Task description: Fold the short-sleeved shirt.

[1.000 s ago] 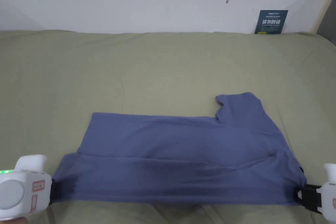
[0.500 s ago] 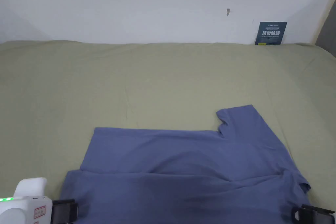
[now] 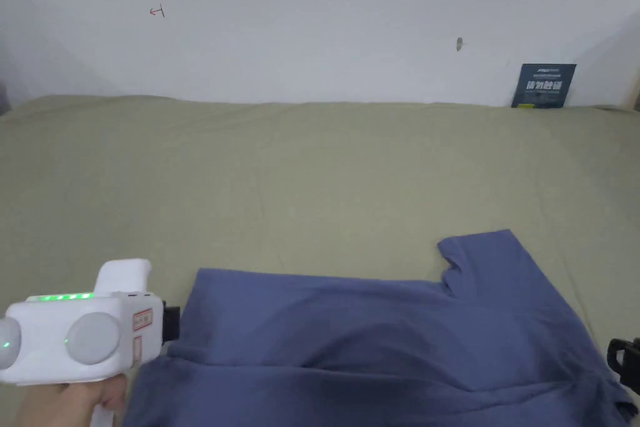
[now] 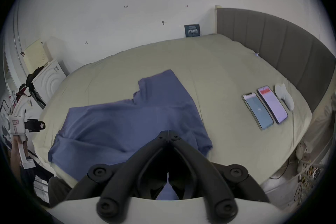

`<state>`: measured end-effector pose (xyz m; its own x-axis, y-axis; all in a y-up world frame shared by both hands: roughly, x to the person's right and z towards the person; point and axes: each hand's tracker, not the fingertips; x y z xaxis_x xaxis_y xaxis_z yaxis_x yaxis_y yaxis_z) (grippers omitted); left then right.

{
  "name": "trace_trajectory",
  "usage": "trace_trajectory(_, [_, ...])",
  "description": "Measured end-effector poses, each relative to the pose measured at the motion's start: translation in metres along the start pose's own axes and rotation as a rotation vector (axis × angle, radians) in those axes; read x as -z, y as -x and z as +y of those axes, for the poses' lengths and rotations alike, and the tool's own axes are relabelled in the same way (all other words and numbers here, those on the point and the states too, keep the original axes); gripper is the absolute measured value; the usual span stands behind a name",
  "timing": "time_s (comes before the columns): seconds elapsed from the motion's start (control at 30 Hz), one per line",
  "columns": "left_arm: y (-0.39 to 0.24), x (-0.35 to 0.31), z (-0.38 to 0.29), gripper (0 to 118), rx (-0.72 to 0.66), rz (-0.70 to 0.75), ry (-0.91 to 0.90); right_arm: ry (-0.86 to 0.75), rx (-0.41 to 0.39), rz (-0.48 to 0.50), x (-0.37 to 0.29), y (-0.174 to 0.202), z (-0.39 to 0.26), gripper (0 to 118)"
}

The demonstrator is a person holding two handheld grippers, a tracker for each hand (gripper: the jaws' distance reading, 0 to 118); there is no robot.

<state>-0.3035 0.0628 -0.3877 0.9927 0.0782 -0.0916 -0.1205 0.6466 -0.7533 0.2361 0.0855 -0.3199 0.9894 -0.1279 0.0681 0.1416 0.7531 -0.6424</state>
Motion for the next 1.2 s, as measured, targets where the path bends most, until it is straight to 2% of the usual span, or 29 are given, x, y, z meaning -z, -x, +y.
trace_trajectory(0.07, [-0.005,0.021,0.016,6,0.005,-0.008,0.010,0.011,0.002,-0.003,0.015,0.007,0.011,0])
trace_trajectory(0.1, [-0.006,0.035,0.025,6,0.008,-0.002,0.024,0.032,0.027,0.016,0.032,-0.004,0.015,0])
trace_trajectory(0.2, [-0.008,0.074,0.048,7,0.016,0.028,0.044,0.062,-0.001,0.001,0.061,-0.005,0.030,0])
trace_trajectory(0.23, [-0.006,0.087,0.053,20,0.005,0.045,0.045,0.069,-0.008,-0.001,0.072,-0.005,0.031,0])
trace_trajectory(0.27, [-0.005,0.102,0.059,71,0.001,0.062,0.053,0.082,-0.013,0.005,0.082,-0.007,0.035,0])
trace_trajectory(0.3, [-0.004,0.117,0.064,110,0.007,0.073,0.066,0.092,-0.020,0.002,0.091,-0.009,0.039,0])
trace_trajectory(0.33, [-0.004,0.135,0.067,118,0.022,0.099,0.121,0.102,-0.034,-0.007,0.101,-0.011,0.042,0])
trace_trajectory(0.5, [-0.010,0.186,0.072,118,0.067,0.111,0.236,0.145,-0.072,-0.041,0.137,-0.021,0.048,0])
trace_trajectory(0.57, [-0.011,0.188,0.073,113,0.062,0.114,0.226,0.171,-0.086,-0.041,0.148,-0.029,0.050,0])
trace_trajectory(0.6, [-0.012,0.183,0.072,102,0.048,0.097,0.212,0.176,-0.094,-0.048,0.153,-0.033,0.051,0])
trace_trajectory(0.63, [-0.012,0.181,0.072,83,0.028,0.055,0.202,0.180,-0.109,-0.066,0.156,-0.032,0.051,0])
trace_trajectory(0.7, [-0.013,0.177,0.072,48,0.016,0.065,0.197,0.187,-0.121,-0.079,0.164,-0.039,0.057,0])
trace_trajectory(0.73, [-0.013,0.171,0.073,15,0.027,0.051,0.170,0.190,-0.124,-0.082,0.168,-0.043,0.062,1])
trace_trajectory(0.77, [-0.012,0.169,0.073,4,-0.007,-0.046,0.169,0.194,-0.135,-0.087,0.172,-0.044,0.066,16])
trace_trajectory(0.8, [-0.015,0.168,0.074,4,-0.011,-0.001,0.186,0.200,-0.138,-0.082,0.177,-0.047,0.072,51])
trace_trajectory(0.83, [-0.018,0.169,0.073,4,0.011,0.015,0.193,0.232,-0.132,-0.072,0.185,-0.050,0.078,98])
trace_trajectory(0.87, [-0.019,0.168,0.073,4,0.022,0.017,0.187,0.293,-0.115,-0.040,0.196,-0.056,0.081,118])
trace_trajectory(0.9, [-0.021,0.167,0.073,4,0.028,0.023,0.190,0.268,-0.100,-0.014,0.199,-0.055,0.080,117])
trace_trajectory(0.97, [-0.022,0.168,0.075,4,0.018,0.024,0.197,0.319,-0.116,-0.066,0.215,-0.057,0.083,117])
trace_trajectory(1.1, [-0.026,0.169,0.076,4,0.045,0.034,0.204,0.429,-0.127,-0.052,0.242,-0.066,0.076,114])
trace_trajectory(1.13, [-0.024,0.170,0.076,4,0.049,0.036,0.204,0.443,-0.133,-0.044,0.246,-0.067,0.073,108])
trace_trajectory(1.17, [-0.025,0.170,0.077,4,0.048,0.037,0.205,0.462,-0.148,-0.041,0.249,-0.068,0.071,92])
trace_trajectory(1.2, [-0.026,0.171,0.077,4,0.051,0.039,0.208,0.454,-0.151,-0.052,0.248,-0.069,0.068,90])
